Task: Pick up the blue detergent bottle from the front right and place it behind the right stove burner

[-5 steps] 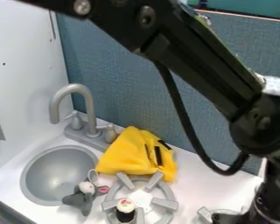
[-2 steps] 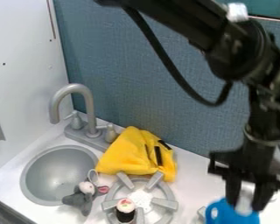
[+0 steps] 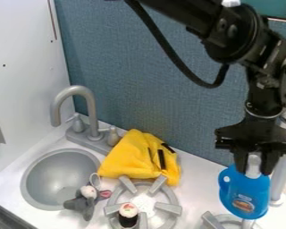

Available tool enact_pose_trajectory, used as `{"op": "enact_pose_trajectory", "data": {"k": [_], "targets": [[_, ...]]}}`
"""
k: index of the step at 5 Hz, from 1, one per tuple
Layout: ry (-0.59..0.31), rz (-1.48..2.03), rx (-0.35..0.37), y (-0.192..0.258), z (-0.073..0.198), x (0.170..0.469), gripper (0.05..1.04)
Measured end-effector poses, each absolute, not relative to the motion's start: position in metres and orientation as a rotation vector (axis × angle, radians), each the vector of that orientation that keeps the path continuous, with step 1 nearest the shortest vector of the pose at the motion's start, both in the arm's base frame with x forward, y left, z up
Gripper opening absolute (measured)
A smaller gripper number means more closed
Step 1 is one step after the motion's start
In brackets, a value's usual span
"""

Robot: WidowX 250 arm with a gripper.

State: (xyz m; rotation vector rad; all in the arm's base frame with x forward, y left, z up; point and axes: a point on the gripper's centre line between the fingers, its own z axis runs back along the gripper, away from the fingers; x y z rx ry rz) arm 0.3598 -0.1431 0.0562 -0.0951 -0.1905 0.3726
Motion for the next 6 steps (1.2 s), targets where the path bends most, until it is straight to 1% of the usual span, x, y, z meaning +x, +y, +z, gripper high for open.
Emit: {"op": "enact_pose_trajectory", "data": {"k": [1, 2, 3, 4, 5, 6], "targets": [[-0.234, 0.424, -0.089, -0.138, 0.044, 0.376, 0.441], [-0.208, 0.491, -0.068, -0.138, 0.023, 0.394, 0.441], [-0.128, 0.551, -0.046, -0.138, 0.009, 0.410, 0.441], [-0.069, 0.591, -0.021, -0.142, 0.005, 0.420, 0.441], [-0.051, 0.612, -0.025, -0.141, 0.004, 0.424, 0.514], [-0.027, 0.601, -0.045, -0.144, 0.004, 0.422, 0.826]]}}
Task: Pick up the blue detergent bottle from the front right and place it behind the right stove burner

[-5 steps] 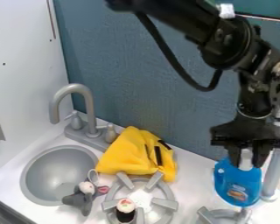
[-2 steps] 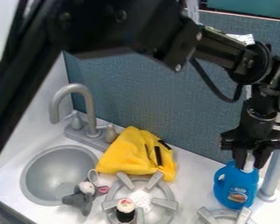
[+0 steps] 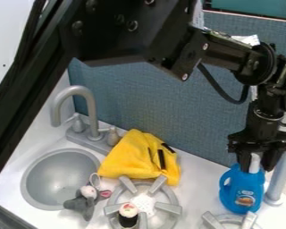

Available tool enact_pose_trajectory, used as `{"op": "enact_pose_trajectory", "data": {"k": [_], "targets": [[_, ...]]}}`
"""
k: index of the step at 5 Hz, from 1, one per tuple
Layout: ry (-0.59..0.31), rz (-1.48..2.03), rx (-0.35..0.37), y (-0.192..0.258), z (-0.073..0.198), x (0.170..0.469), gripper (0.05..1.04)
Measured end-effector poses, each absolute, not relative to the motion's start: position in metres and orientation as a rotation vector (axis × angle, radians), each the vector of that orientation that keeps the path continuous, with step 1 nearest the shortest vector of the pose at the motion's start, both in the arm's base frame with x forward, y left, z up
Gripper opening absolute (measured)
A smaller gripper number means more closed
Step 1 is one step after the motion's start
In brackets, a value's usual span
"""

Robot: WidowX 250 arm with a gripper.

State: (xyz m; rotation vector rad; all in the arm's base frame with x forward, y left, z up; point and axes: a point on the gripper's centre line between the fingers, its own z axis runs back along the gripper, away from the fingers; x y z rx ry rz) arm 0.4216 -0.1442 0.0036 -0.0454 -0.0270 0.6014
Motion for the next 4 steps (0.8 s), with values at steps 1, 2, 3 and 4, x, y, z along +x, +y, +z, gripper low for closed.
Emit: {"op": "enact_pose_trajectory", "data": {"k": [1, 2, 3, 4], "targets": [[-0.019, 0.593, -0.043, -0.143, -0.003, 0.416, 1.006], [-0.079, 0.565, -0.069, -0.141, 0.025, 0.416, 1.003], [-0.070, 0.523, -0.024, -0.127, 0.043, 0.385, 1.002], [-0.025, 0.455, 0.071, -0.108, 0.039, 0.340, 1.002]]}}
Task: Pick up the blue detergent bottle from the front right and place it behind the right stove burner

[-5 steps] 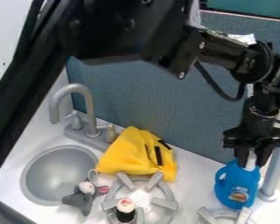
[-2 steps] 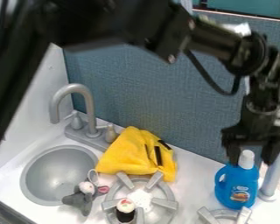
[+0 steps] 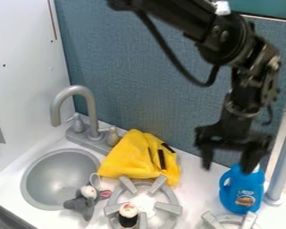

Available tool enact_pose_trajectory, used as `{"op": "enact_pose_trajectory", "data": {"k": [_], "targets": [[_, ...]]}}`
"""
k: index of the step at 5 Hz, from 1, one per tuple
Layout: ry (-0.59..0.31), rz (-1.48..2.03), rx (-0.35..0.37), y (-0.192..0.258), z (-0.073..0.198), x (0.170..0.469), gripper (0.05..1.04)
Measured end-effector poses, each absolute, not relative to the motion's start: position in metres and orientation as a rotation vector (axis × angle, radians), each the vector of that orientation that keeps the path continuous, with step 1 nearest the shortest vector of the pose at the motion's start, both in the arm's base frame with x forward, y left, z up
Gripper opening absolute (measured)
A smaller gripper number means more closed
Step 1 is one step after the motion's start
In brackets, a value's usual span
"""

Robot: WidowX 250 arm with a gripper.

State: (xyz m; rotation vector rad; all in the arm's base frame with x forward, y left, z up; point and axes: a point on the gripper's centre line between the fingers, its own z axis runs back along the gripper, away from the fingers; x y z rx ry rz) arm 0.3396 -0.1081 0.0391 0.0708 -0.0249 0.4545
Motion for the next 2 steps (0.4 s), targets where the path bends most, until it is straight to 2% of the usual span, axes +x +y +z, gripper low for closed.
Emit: {"op": "enact_pose_trajectory", "data": {"k": [1, 2], "targets": [[-0.014, 0.343, 0.181, -0.070, 0.032, 0.289, 1.002], [0.011, 0.343, 0.168, -0.019, 0.020, 0.243, 1.002]]}}
